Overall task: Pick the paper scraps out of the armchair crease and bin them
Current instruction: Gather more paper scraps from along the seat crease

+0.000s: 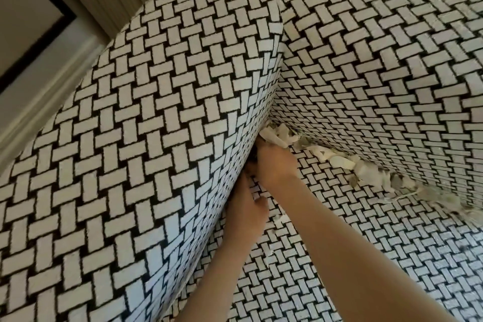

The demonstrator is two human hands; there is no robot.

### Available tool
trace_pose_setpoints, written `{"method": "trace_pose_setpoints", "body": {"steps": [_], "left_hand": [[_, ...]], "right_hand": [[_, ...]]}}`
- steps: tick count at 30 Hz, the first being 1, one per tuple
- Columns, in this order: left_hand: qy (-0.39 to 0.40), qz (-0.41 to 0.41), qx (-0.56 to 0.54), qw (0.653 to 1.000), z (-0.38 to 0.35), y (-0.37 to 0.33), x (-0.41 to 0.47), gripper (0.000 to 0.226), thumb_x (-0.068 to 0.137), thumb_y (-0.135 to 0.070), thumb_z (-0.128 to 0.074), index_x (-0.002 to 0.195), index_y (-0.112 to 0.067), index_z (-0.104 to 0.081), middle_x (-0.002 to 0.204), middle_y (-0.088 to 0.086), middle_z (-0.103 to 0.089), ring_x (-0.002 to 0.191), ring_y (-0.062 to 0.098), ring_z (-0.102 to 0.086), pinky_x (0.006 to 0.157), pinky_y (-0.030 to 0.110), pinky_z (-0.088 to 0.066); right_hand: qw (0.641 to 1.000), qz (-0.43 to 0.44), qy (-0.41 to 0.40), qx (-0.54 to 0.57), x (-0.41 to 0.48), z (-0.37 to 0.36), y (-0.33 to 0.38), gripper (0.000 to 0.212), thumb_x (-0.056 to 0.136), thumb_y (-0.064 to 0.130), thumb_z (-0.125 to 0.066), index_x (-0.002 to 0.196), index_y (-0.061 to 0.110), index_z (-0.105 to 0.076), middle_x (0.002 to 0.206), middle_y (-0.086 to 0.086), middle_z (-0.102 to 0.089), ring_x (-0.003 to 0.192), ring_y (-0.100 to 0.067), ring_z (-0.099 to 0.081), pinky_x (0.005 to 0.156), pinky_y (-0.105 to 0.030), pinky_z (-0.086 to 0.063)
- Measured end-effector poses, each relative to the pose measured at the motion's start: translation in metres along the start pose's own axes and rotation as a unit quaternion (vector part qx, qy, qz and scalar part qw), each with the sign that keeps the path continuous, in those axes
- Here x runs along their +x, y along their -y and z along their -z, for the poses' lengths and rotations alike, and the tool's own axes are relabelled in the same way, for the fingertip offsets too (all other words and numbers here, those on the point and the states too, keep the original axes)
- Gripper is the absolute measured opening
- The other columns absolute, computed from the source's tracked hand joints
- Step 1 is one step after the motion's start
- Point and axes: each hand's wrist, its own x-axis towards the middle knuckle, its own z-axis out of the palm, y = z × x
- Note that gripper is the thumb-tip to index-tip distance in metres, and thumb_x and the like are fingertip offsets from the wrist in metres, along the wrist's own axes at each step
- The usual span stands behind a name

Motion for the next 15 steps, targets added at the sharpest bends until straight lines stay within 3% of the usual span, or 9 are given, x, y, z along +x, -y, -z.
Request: {"method": "trace_pose_setpoints", "body": {"steps": [2, 5, 7, 11, 15], "left_hand": [[-0.001, 0.045, -0.003, 0.999, 0.003, 0.003, -0.020, 0.074, 0.091, -0.012, -0.048, 0.150, -0.025, -0.006, 0.152, -0.013, -0.019, 0.137, 0.004, -0.024, 0.106, 0.008, -0.014], [-0.009, 0.091, 0.001, 0.996, 0.002, 0.012, -0.026, 0.075, 0.093, -0.020, -0.048, 0.150, -0.022, 0.001, 0.158, -0.004, -0.007, 0.144, 0.013, -0.014, 0.113, 0.023, -0.014], [-0.014, 0.098, -0.011, 0.995, 0.000, 0.011, -0.017, 0.072, 0.092, -0.020, -0.049, 0.150, -0.020, -0.007, 0.157, -0.002, -0.013, 0.143, 0.016, -0.018, 0.114, 0.026, -0.016], [-0.027, 0.159, -0.100, 0.982, 0.003, -0.004, 0.017, 0.055, 0.088, -0.021, -0.055, 0.141, -0.015, -0.038, 0.145, 0.000, -0.039, 0.133, 0.020, -0.036, 0.113, 0.033, -0.026], [0.001, 0.218, -0.165, 0.962, 0.004, -0.012, 0.032, 0.043, 0.091, -0.018, -0.050, 0.132, -0.004, -0.049, 0.137, 0.009, -0.049, 0.126, 0.026, -0.045, 0.107, 0.033, -0.035]], "right_hand": [[1.000, 0.006, -0.004, -0.003, -0.002, 0.002, 0.000, 0.041, 0.091, 0.026, -0.052, 0.130, 0.016, -0.041, 0.126, -0.008, -0.053, 0.112, -0.027, -0.054, 0.083, -0.035, -0.048], [1.000, 0.017, 0.001, 0.002, -0.005, 0.004, 0.001, 0.044, 0.092, 0.032, -0.049, 0.131, 0.014, -0.039, 0.131, -0.009, -0.049, 0.116, -0.027, -0.052, 0.088, -0.036, -0.046], [1.000, 0.019, 0.009, -0.003, -0.004, 0.007, 0.000, 0.047, 0.093, 0.036, -0.048, 0.132, 0.014, -0.038, 0.133, -0.009, -0.049, 0.118, -0.027, -0.051, 0.090, -0.035, -0.045], [0.999, 0.036, 0.002, -0.033, -0.007, 0.003, -0.003, 0.044, 0.095, 0.030, -0.046, 0.133, 0.011, -0.036, 0.129, -0.011, -0.053, 0.120, -0.028, -0.049, 0.093, -0.035, -0.043], [0.996, 0.064, -0.029, -0.055, -0.015, -0.006, -0.005, 0.031, 0.094, 0.018, -0.048, 0.125, 0.013, -0.044, 0.117, -0.008, -0.059, 0.099, -0.027, -0.061, 0.068, -0.030, -0.045]]}}
